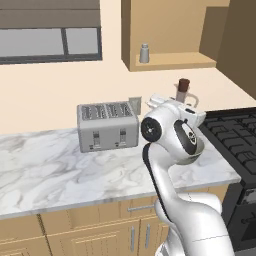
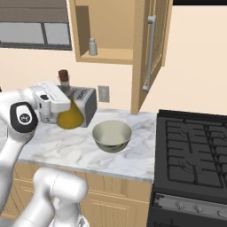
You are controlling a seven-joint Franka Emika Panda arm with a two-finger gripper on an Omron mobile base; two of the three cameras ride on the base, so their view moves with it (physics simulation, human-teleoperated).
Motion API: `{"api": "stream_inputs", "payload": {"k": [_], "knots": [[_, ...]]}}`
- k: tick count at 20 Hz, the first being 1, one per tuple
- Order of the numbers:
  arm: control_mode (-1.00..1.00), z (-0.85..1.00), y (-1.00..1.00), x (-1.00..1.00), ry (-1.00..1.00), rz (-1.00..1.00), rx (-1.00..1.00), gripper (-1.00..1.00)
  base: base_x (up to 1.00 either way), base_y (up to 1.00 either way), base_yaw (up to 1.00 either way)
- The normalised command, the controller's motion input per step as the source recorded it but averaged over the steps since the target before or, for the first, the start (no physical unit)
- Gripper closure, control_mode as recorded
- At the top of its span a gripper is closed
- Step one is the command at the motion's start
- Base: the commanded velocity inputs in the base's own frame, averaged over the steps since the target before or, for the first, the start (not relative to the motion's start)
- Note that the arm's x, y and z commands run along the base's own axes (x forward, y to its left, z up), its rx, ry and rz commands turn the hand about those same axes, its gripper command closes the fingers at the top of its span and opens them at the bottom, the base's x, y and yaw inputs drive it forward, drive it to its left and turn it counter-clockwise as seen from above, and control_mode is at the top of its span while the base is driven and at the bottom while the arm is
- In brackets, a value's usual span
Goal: Retrieve the bottle and the shaker from the cabinet and place them next to the mixing bowl on the counter. Then add garlic from the fridge to the mixing bowl.
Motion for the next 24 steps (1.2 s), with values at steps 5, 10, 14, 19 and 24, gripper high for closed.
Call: {"api": "stream_inputs", "payload": {"k": [5,10,14,19,24], "knots": [[-1.00,-0.09,0.43,-0.15,0.00,-0.20,0.00,1.00,0.00,0.00,0.00],[-1.00,-0.25,0.30,-0.08,0.00,-0.24,0.00,1.00,0.00,0.00,0.00],[-1.00,-0.41,0.25,0.00,0.00,-0.24,0.00,1.00,0.00,0.00,0.00],[-1.00,-0.45,0.24,0.00,0.00,-0.23,0.00,1.00,0.00,0.00,0.00],[-1.00,-0.45,0.06,0.00,0.00,-0.19,0.00,1.00,0.00,0.00,0.00]]}}
